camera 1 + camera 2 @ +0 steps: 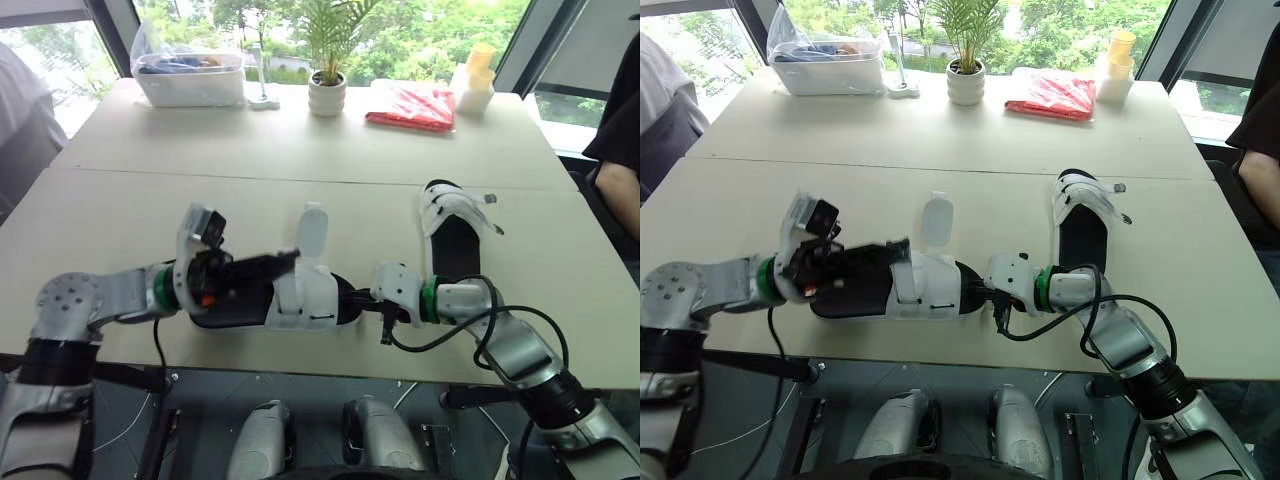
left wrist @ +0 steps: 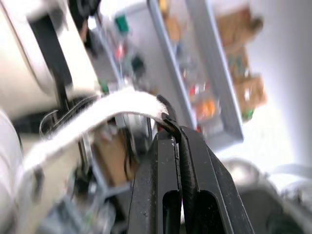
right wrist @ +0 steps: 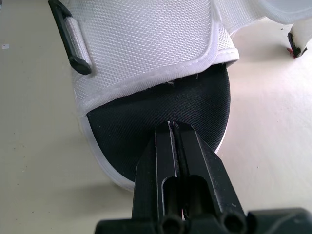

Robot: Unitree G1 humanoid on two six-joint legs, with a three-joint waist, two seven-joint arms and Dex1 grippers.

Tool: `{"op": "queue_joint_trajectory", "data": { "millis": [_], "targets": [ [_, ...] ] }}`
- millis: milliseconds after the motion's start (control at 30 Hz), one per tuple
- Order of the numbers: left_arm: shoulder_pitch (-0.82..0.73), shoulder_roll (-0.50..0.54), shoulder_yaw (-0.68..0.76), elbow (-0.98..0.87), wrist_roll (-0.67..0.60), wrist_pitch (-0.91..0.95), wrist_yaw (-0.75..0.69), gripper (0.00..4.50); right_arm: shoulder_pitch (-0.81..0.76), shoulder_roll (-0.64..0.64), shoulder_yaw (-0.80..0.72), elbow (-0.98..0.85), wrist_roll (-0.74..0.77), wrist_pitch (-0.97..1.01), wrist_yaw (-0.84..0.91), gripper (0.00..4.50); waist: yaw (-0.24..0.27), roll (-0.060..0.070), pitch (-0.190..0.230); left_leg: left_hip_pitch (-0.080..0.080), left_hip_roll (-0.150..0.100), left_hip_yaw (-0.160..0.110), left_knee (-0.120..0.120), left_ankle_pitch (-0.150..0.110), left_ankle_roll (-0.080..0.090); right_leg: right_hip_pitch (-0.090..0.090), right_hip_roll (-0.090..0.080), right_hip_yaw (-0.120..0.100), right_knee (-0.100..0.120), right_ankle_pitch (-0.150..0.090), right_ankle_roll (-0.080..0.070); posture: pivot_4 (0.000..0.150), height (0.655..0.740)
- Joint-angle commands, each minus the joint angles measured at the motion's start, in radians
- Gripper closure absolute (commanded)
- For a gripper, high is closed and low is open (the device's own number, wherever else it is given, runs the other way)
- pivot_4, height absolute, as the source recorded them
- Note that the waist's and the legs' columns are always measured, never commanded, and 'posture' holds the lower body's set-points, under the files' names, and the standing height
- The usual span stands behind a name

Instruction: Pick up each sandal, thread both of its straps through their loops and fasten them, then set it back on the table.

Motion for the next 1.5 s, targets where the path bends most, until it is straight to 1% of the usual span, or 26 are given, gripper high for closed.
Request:
{"op": "queue_joint_trajectory", "data": {
  "millis": [33,67,100,200,233,300,333,367,433,467,533,633,700,833,967,1000,1067,1167,1267,1300,1367,1500],
  "targets": [
    [-0.065,-0.051,0.093,0.060,-0.028,-0.025,0.199,4.46,0.043,-0.001,0.078,0.102,-0.062,0.039,0.014,4.50,-0.003,0.000,0.000,0.000,0.000,0.000,0.000,0.000,0.000,0.000,0.000,0.000,0.000,0.000,0.000,0.150,0.7241],
    [-0.077,-0.075,0.111,0.079,-0.028,-0.052,0.272,4.46,0.044,0.000,0.078,0.101,-0.063,0.039,0.013,4.50,-0.003,0.000,0.000,0.000,0.000,0.000,0.000,0.000,0.000,0.000,0.000,0.000,0.000,0.000,0.000,0.150,0.7241],
    [-0.084,-0.080,0.117,0.086,-0.028,-0.061,0.314,4.46,0.045,0.001,0.078,0.100,-0.063,0.039,0.012,4.50,-0.003,-0.001,0.000,0.000,0.000,0.000,0.000,0.000,0.000,0.000,0.000,0.000,0.001,0.000,0.000,0.150,0.7241],
    [-0.083,-0.052,0.106,0.026,-0.028,-0.038,0.319,4.46,0.050,0.001,0.074,0.100,-0.065,0.037,0.010,4.50,-0.007,-0.001,0.000,0.000,0.000,0.000,0.000,0.001,-0.001,-0.001,0.000,0.000,0.001,0.000,0.000,0.150,0.7241],
    [-0.085,-0.043,0.106,0.007,-0.028,-0.031,0.308,4.22,0.053,0.000,0.071,0.099,-0.064,0.038,0.009,4.50,-0.007,-0.001,0.000,0.000,0.000,0.000,0.000,0.001,-0.002,-0.001,0.000,0.000,0.001,0.000,0.000,0.150,0.7241],
    [-0.096,-0.017,0.113,-0.027,-0.024,-0.014,0.257,3.66,0.060,-0.004,0.068,0.092,-0.065,0.039,0.007,4.50,-0.007,-0.001,0.000,0.000,0.000,0.000,0.000,0.001,-0.002,-0.001,0.000,0.000,0.001,0.000,0.000,0.150,0.7241],
    [-0.106,0.005,0.115,-0.046,-0.004,0.001,0.215,3.25,0.065,-0.007,0.066,0.087,-0.064,0.041,0.006,4.50,-0.007,-0.001,0.000,0.000,0.000,0.000,0.000,0.001,-0.002,-0.001,0.000,0.000,0.001,0.000,0.000,0.150,0.7241],
    [-0.117,0.027,0.113,-0.066,0.042,0.012,0.172,2.74,0.069,-0.009,0.064,0.082,-0.064,0.043,0.005,4.50,-0.006,-0.001,0.000,0.000,0.000,0.000,0.000,0.001,-0.002,-0.001,0.000,0.000,0.001,0.000,0.000,0.150,0.7241],
    [-0.142,0.078,0.084,-0.116,0.205,0.008,0.071,1.76,0.077,-0.014,0.060,0.071,-0.062,0.046,0.004,4.50,-0.004,-0.001,0.000,0.000,0.000,0.000,0.000,0.001,-0.003,-0.001,0.000,0.000,0.001,0.000,-0.001,0.150,0.7241],
    [-0.162,0.109,0.041,-0.134,0.324,-0.014,0.013,1.32,0.083,-0.018,0.058,0.066,-0.061,0.047,0.004,4.50,-0.004,0.000,0.000,0.000,0.000,0.000,0.000,0.001,-0.003,-0.001,0.000,0.000,0.001,0.000,-0.001,0.150,0.7241],
    [-0.194,0.163,-0.062,-0.171,0.552,-0.095,-0.139,0.29,0.089,-0.022,0.055,0.061,-0.060,0.047,0.004,4.50,-0.003,0.002,-0.002,0.000,0.000,0.000,-0.001,0.000,-0.003,-0.003,0.000,0.000,0.000,0.000,-0.001,0.150,0.7241],
    [-0.228,0.192,-0.196,-0.163,0.782,-0.182,-0.309,0.29,0.090,-0.023,0.052,0.064,-0.061,0.046,0.005,4.50,0.000,0.004,-0.003,0.000,0.000,0.000,-0.001,-0.001,-0.005,-0.004,0.000,0.000,-0.002,0.000,-0.002,0.150,0.7241],
    [-0.235,0.197,-0.266,-0.153,0.899,-0.230,-0.406,0.29,0.087,-0.021,0.052,0.066,-0.062,0.048,0.005,4.50,0.000,0.004,-0.003,0.000,0.000,0.000,-0.002,-0.001,-0.005,-0.005,0.000,0.000,-0.002,0.000,-0.002,0.150,0.7241],
    [-0.250,0.171,-0.298,-0.128,0.998,-0.254,-0.525,0.29,0.083,-0.019,0.054,0.067,-0.064,0.051,0.005,4.50,0.001,0.004,-0.002,-0.002,0.000,0.000,-0.003,0.000,-0.004,-0.006,0.000,0.000,-0.002,-0.001,-0.002,0.150,0.7241],
    [-0.262,0.124,-0.287,-0.106,1.044,-0.236,-0.573,0.29,0.075,-0.012,0.056,0.071,-0.065,0.053,0.003,4.50,0.002,0.003,-0.002,-0.002,0.000,0.000,-0.004,0.000,-0.002,-0.006,0.000,0.000,-0.002,-0.001,-0.002,0.150,0.7241],
    [-0.263,0.101,-0.273,-0.099,1.038,-0.228,-0.576,0.52,0.074,-0.010,0.057,0.073,-0.066,0.053,0.002,4.50,0.002,0.003,-0.002,-0.002,0.000,0.000,-0.004,0.000,-0.002,-0.005,-0.001,0.000,-0.002,-0.001,-0.002,0.150,0.7241],
    [-0.261,0.075,-0.258,-0.100,1.027,-0.205,-0.600,1.11,0.072,-0.008,0.059,0.075,-0.067,0.053,0.001,4.50,0.001,0.003,-0.002,-0.002,0.000,0.000,-0.004,0.000,-0.002,-0.005,-0.001,0.000,-0.002,-0.001,-0.002,0.150,0.7241],
    [-0.255,0.072,-0.261,-0.108,1.052,-0.167,-0.613,2.43,0.069,-0.006,0.057,0.075,-0.066,0.055,-0.001,4.50,-0.001,0.003,-0.002,-0.002,0.000,0.000,-0.004,0.001,-0.002,-0.004,-0.001,0.000,-0.002,-0.001,-0.002,0.150,0.7241],
    [-0.241,0.079,-0.273,-0.118,1.094,-0.169,-0.620,3.84,0.069,-0.006,0.055,0.075,-0.065,0.055,-0.002,4.50,-0.002,0.003,-0.002,-0.003,0.000,0.000,-0.004,0.001,-0.001,-0.005,0.000,0.000,-0.002,-0.001,-0.002,0.150,0.7241],
    [-0.239,0.078,-0.272,-0.118,1.099,-0.163,-0.622,4.37,0.070,-0.007,0.055,0.075,-0.065,0.055,-0.002,4.50,-0.001,0.003,-0.002,-0.003,0.000,0.000,-0.004,0.001,-0.001,-0.005,0.000,0.000,-0.002,-0.001,-0.002,0.150,0.7241],
    [-0.241,0.070,-0.263,-0.113,1.104,-0.158,-0.631,4.45,0.067,-0.006,0.054,0.076,-0.065,0.056,-0.002,4.50,-0.001,0.003,-0.002,-0.002,0.000,0.000,-0.004,0.001,-0.001,-0.004,0.000,0.000,-0.002,-0.001,-0.002,0.150,0.7241],
    [-0.275,0.049,-0.181,-0.120,1.035,-0.097,-0.642,4.45,0.065,-0.008,0.052,0.078,-0.066,0.055,-0.002,4.50,-0.001,0.002,-0.001,-0.003,0.000,0.000,-0.004,0.001,-0.001,-0.005,0.000,0.000,-0.002,-0.001,-0.002,0.150,0.7241]
  ]
}}
